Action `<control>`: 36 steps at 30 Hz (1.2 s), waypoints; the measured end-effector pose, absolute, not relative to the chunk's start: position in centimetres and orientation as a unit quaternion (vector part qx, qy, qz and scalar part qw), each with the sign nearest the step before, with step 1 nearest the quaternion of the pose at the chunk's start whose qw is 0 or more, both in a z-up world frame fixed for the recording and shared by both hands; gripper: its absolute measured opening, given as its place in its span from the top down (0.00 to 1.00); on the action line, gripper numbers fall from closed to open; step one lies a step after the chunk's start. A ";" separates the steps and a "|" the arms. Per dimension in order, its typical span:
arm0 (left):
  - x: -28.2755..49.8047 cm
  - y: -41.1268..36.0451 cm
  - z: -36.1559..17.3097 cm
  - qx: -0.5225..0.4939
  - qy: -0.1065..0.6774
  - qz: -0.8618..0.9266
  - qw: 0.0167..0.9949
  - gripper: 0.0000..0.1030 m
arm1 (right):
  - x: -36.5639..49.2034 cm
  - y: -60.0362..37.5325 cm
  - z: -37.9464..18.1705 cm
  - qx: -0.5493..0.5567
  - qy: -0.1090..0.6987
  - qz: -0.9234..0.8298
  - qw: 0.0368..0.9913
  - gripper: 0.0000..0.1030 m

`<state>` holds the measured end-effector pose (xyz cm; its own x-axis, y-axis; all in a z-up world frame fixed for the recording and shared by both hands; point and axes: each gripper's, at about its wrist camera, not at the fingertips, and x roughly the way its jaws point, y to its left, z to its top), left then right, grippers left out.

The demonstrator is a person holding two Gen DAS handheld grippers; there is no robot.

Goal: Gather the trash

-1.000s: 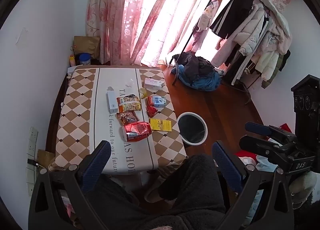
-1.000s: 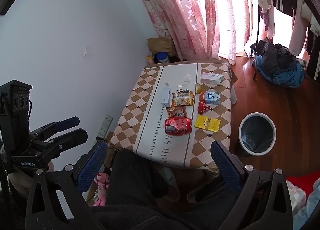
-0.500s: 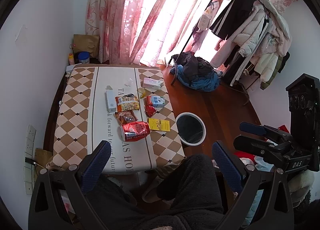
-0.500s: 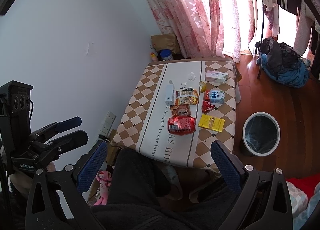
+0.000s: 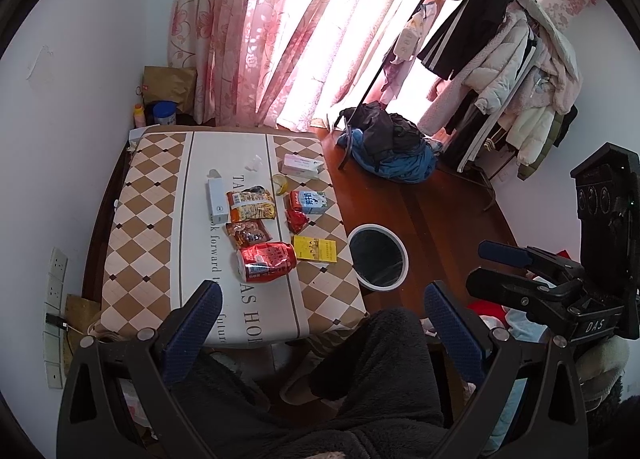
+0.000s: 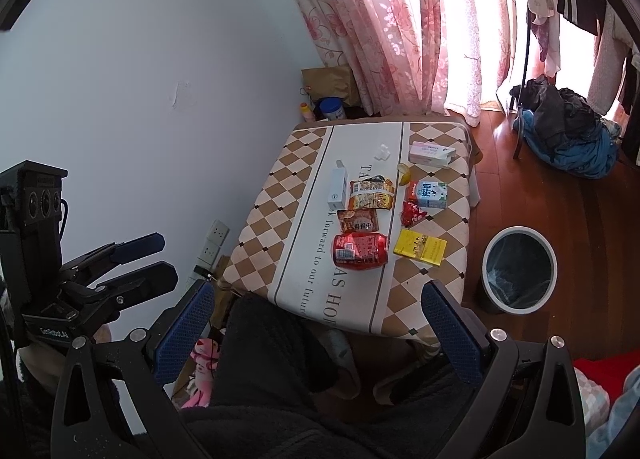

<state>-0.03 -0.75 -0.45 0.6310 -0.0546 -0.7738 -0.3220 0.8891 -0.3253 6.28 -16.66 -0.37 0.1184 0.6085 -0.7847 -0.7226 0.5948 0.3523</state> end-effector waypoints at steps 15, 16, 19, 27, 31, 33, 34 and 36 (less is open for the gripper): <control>0.0 -0.2 -0.7 -0.230 0.417 0.076 0.876 0.00 | 6.1 -16.2 0.3 -0.066 0.487 0.450 0.745 0.00; 0.0 -0.2 -0.6 -0.229 0.417 0.076 0.876 0.00 | 6.0 -16.3 0.3 -0.066 0.486 0.451 0.745 0.00; -0.2 0.3 -0.6 -0.231 0.415 0.076 0.877 0.00 | 6.0 -16.2 0.4 -0.067 0.485 0.451 0.746 0.00; -0.4 0.7 -0.5 -0.231 0.411 0.077 0.878 0.00 | 6.0 -15.9 0.4 -0.070 0.484 0.452 0.746 0.00; -0.4 0.8 -0.4 -0.231 0.411 0.077 0.879 0.00 | 5.9 -15.7 0.5 -0.074 0.483 0.453 0.745 0.00; -0.4 0.8 -0.4 -0.232 0.411 0.078 0.878 0.00 | 5.8 -15.7 0.6 -0.073 0.483 0.454 0.746 0.00; -0.4 0.7 -0.4 -0.232 0.411 0.077 0.878 0.00 | 5.8 -15.6 0.6 -0.073 0.482 0.454 0.746 0.00; -0.5 0.7 -0.4 -0.230 0.410 0.079 0.879 0.00 | 5.7 -15.7 0.7 -0.073 0.480 0.454 0.747 0.00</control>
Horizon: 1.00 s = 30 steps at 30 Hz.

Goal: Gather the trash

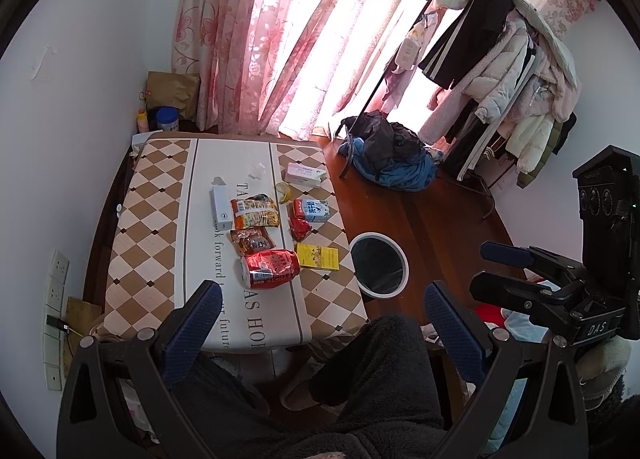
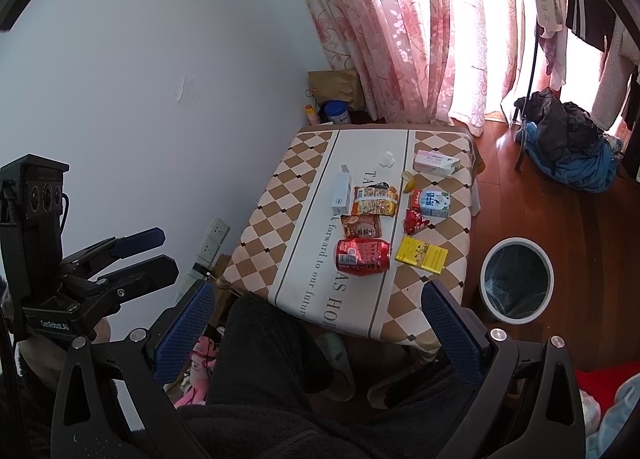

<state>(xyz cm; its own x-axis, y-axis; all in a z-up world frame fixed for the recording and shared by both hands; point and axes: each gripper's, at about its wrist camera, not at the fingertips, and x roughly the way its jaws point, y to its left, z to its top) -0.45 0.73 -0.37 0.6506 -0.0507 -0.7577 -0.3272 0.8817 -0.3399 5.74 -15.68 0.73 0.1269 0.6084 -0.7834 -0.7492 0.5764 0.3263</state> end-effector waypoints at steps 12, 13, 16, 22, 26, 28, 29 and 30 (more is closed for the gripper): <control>-0.4 0.9 0.0 -0.230 0.407 0.083 0.880 0.00 | 5.6 -15.9 0.6 -0.070 0.477 0.452 0.750 0.00; -0.2 1.1 -0.2 -0.228 0.406 0.089 0.880 0.00 | 5.7 -15.9 0.4 -0.068 0.478 0.449 0.752 0.00; 1.0 2.3 -2.2 -0.215 0.407 0.149 0.875 0.00 | 6.9 -15.5 -1.3 -0.070 0.486 0.436 0.754 0.00; 5.0 5.2 -10.9 -0.189 0.448 0.236 0.841 0.00 | 12.2 -11.9 -10.8 -0.137 0.517 0.381 0.754 0.00; 7.5 6.2 -18.3 -0.163 0.496 0.266 0.810 0.00 | 15.9 -8.6 -19.0 -0.200 0.553 0.363 0.722 0.00; 8.3 6.3 -21.5 -0.157 0.510 0.271 0.801 0.00 | 17.7 -6.9 -23.5 -0.242 0.566 0.356 0.703 0.00; 8.7 6.6 -23.0 -0.151 0.516 0.274 0.797 0.00 | 18.5 -6.0 -25.9 -0.265 0.573 0.355 0.689 0.00; 9.1 6.8 -24.4 -0.149 0.523 0.276 0.792 0.00 | 19.4 -5.2 -28.4 -0.290 0.579 0.351 0.677 0.00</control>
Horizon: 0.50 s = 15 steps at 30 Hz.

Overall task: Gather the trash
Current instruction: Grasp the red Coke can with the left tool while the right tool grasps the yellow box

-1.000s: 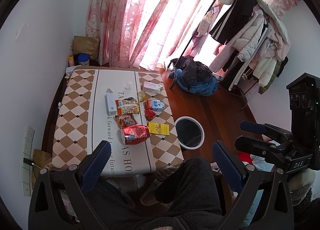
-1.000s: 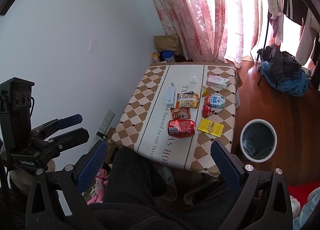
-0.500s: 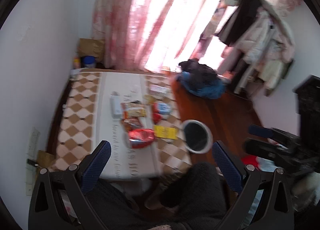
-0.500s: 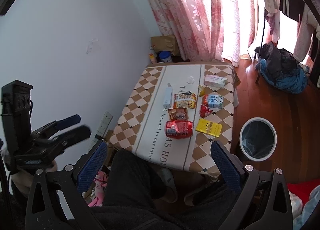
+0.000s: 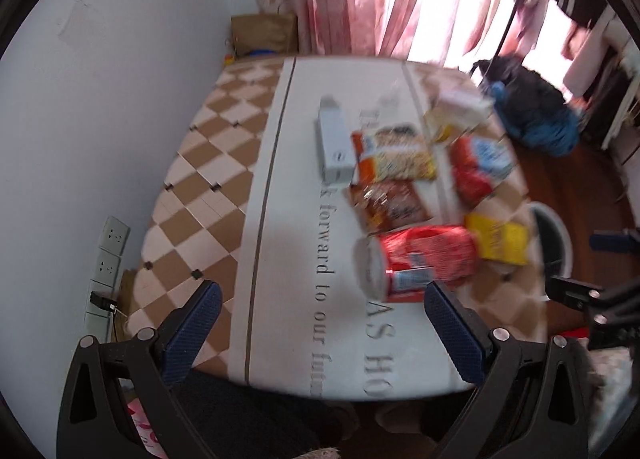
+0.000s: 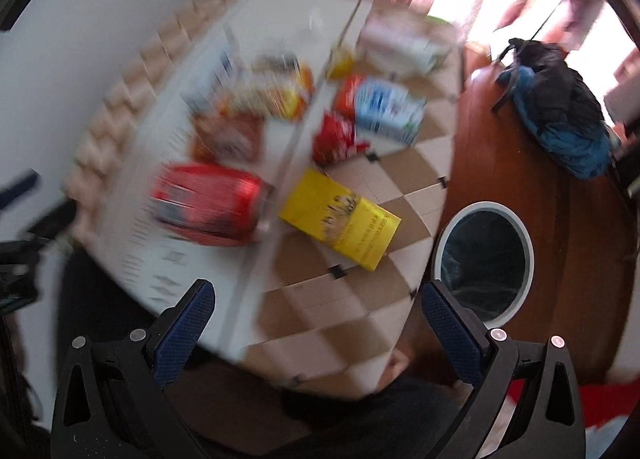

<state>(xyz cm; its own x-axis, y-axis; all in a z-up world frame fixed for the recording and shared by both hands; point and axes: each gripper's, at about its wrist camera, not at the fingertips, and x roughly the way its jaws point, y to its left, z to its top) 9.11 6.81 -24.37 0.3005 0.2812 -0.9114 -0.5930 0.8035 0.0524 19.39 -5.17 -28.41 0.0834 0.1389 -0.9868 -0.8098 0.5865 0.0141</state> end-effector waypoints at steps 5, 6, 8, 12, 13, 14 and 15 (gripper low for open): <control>10.6 7.7 -29.4 -0.156 0.550 0.273 0.774 0.00 | 21.4 -1.8 -35.5 -0.383 0.566 0.364 0.633 0.00; 10.8 7.7 -29.8 -0.153 0.552 0.273 0.773 0.00 | 21.6 -1.4 -36.1 -0.392 0.562 0.367 0.629 0.00; 11.2 7.7 -30.3 -0.147 0.557 0.272 0.771 0.00 | 22.1 -0.7 -36.9 -0.402 0.555 0.372 0.626 0.00; 12.1 6.9 -30.4 -0.121 0.560 0.264 0.776 0.00 | 22.4 0.6 -37.7 -0.417 0.544 0.386 0.617 0.03; 12.5 6.5 -30.2 -0.105 0.561 0.261 0.779 0.00 | 22.5 0.6 -38.0 -0.416 0.548 0.388 0.614 0.09; 12.9 6.2 -30.0 -0.088 0.561 0.258 0.782 0.00 | 22.5 0.5 -38.3 -0.411 0.557 0.389 0.608 0.17; 13.1 5.8 -29.7 -0.072 0.560 0.255 0.785 0.00 | 22.7 0.2 -38.2 -0.392 0.567 0.393 0.608 0.22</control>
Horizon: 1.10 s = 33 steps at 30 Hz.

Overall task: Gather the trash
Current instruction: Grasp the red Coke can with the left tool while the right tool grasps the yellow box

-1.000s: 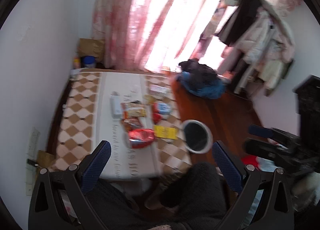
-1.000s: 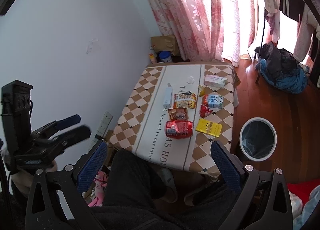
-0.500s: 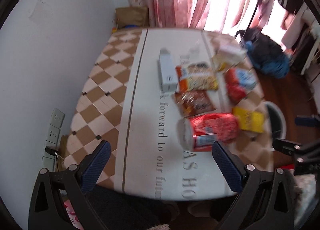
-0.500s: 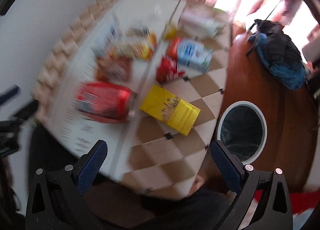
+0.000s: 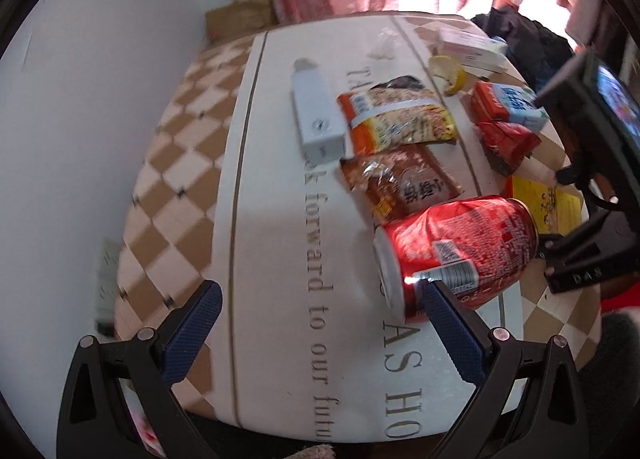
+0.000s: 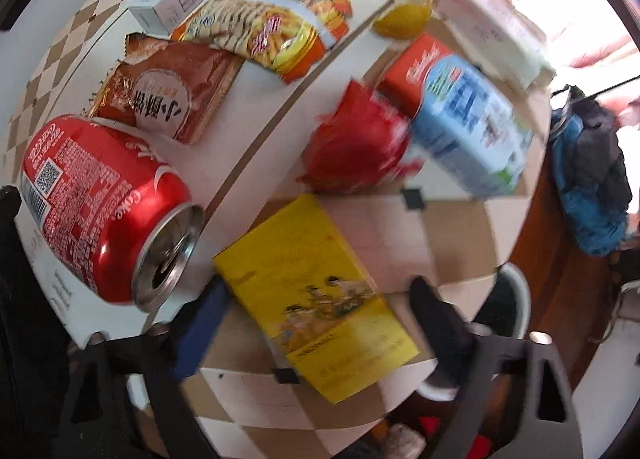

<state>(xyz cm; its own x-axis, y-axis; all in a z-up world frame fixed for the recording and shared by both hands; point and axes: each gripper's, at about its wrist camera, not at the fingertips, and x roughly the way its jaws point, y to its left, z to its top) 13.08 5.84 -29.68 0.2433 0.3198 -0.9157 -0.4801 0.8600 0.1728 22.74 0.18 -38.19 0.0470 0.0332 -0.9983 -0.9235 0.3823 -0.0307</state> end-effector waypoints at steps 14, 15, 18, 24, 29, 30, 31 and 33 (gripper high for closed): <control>20.0 -0.2 -30.1 0.154 0.620 -0.027 0.769 0.00 | 23.7 -13.5 -39.6 -0.033 0.730 0.266 0.629 0.23; 20.5 -0.4 -30.7 0.161 0.630 -0.038 0.759 0.00 | 23.6 -14.0 -39.7 -0.021 0.733 0.268 0.625 0.22; 21.4 -0.7 -32.9 0.162 0.663 -0.072 0.727 0.00 | 23.3 -15.4 -39.6 -0.024 0.728 0.266 0.631 0.21; 21.2 -0.3 -34.8 0.142 0.667 -0.079 0.727 0.15 | 22.6 -14.7 -38.5 -0.061 0.713 0.271 0.644 0.21; 19.0 1.7 -33.6 0.067 0.656 -0.015 0.752 0.15 | 22.3 -14.0 -37.3 -0.086 0.677 0.272 0.678 0.21; 18.5 2.2 -33.3 0.046 0.658 0.008 0.752 0.15 | 22.0 -13.6 -37.0 -0.097 0.668 0.274 0.685 0.21; 17.6 2.8 -33.1 0.019 0.661 0.036 0.749 0.15 | 21.7 -13.1 -37.0 -0.107 0.663 0.276 0.688 0.21; 16.0 4.3 -33.0 -0.043 0.672 0.084 0.735 0.15 | 20.9 -11.9 -37.1 -0.139 0.655 0.276 0.690 0.21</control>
